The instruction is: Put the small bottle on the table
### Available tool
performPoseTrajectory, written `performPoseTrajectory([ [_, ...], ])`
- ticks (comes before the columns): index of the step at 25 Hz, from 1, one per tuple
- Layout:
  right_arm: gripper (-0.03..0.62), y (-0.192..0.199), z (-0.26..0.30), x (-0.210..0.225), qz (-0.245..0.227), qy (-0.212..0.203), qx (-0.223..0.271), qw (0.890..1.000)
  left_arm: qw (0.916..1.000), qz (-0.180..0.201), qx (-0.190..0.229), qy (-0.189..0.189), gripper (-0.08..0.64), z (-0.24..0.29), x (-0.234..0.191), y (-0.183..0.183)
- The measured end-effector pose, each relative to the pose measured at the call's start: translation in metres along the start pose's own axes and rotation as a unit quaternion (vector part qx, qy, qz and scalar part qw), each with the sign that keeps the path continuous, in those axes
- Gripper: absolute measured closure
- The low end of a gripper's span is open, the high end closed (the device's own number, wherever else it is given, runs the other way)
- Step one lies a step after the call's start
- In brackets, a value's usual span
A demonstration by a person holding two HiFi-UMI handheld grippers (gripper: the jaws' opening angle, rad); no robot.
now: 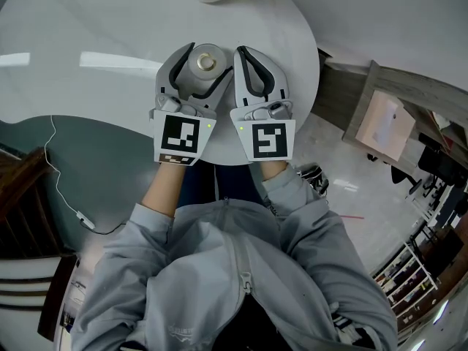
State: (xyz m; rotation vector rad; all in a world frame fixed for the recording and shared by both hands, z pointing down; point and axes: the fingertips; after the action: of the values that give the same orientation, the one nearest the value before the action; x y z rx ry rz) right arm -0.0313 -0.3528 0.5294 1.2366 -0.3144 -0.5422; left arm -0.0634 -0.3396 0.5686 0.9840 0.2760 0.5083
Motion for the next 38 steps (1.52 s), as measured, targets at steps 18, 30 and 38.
performPoseTrajectory([
  [18, 0.566, -0.028, -0.02, -0.003, -0.004, 0.001, 0.009, 1.0, 0.9997, 0.009, 0.022, -0.003, 0.224, -0.019, 0.002, -0.011],
  [30, 0.566, -0.099, -0.064, 0.004, -0.024, 0.02, 0.045, 0.999, 0.9966, 0.021, 0.074, -0.031, 0.383, -0.085, 0.009, -0.075],
  [38, 0.566, -0.138, -0.093, 0.01, -0.036, 0.031, 0.055, 0.997, 0.9935, -0.011, 0.102, -0.051, 0.552, -0.125, 0.009, -0.125],
])
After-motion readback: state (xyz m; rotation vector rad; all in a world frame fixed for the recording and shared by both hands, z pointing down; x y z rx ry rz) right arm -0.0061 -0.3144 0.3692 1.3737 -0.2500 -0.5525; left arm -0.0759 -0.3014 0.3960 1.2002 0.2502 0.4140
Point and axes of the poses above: the fingertips, and each gripper's own axes: z forward along the fingers, x to its right, y out of its underside, and after that the axes turned 8 degrees about -x, right-handed
